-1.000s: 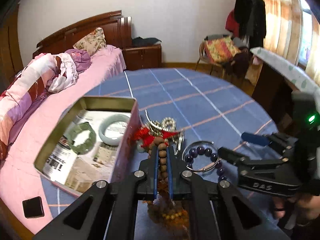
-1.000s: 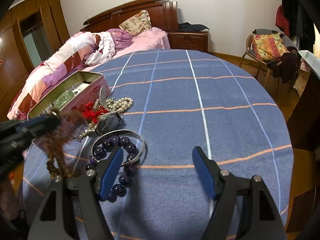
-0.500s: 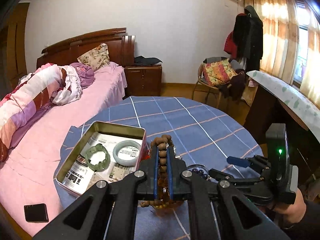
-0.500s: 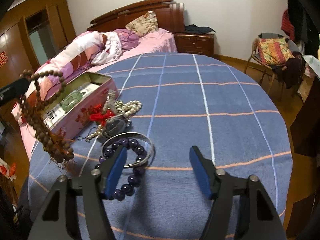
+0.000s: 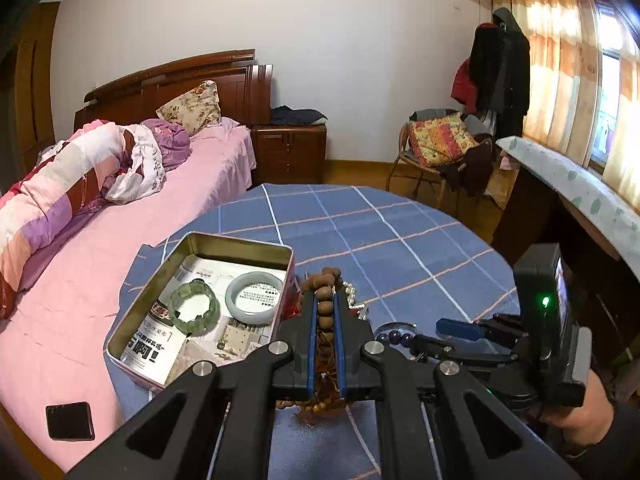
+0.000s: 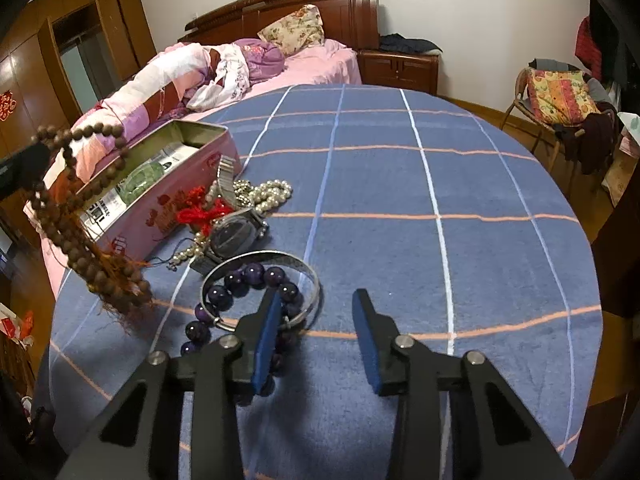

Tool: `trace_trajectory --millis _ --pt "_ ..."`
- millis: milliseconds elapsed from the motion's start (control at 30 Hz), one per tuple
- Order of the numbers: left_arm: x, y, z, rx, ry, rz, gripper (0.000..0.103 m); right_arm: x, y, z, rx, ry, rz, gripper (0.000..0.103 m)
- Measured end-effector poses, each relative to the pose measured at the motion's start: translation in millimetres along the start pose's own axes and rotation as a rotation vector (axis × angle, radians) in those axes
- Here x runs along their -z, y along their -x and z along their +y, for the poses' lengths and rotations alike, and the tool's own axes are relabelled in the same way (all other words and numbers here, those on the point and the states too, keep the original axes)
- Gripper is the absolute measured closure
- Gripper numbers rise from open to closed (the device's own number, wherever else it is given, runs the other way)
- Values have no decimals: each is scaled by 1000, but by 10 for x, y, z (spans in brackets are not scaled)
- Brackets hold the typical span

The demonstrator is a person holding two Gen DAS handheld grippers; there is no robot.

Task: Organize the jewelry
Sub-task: 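Lift the prayer beads with the left tool and carry them toward the tin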

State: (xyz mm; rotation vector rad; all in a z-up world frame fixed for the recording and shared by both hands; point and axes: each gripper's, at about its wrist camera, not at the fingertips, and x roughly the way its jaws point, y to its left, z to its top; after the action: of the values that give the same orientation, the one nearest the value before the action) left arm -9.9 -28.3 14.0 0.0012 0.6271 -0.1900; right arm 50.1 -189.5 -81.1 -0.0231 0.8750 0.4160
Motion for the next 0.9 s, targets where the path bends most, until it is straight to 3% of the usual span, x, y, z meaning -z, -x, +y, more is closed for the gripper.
trace_trajectory --millis 100,467,667,900 --pt "53 -115 -15 -8 -4 26 97 -6 -20 -4 -27 -13 11 73" --pt "131 -192 62 -28 10 45 97 8 127 49 -50 -10 15 73" --pt "167 -245 36 -27 4 60 97 -21 53 67 -6 -7 28 73" --pt "176 -266 37 -24 5 66 97 16 -39 -39 -88 -64 57 81"
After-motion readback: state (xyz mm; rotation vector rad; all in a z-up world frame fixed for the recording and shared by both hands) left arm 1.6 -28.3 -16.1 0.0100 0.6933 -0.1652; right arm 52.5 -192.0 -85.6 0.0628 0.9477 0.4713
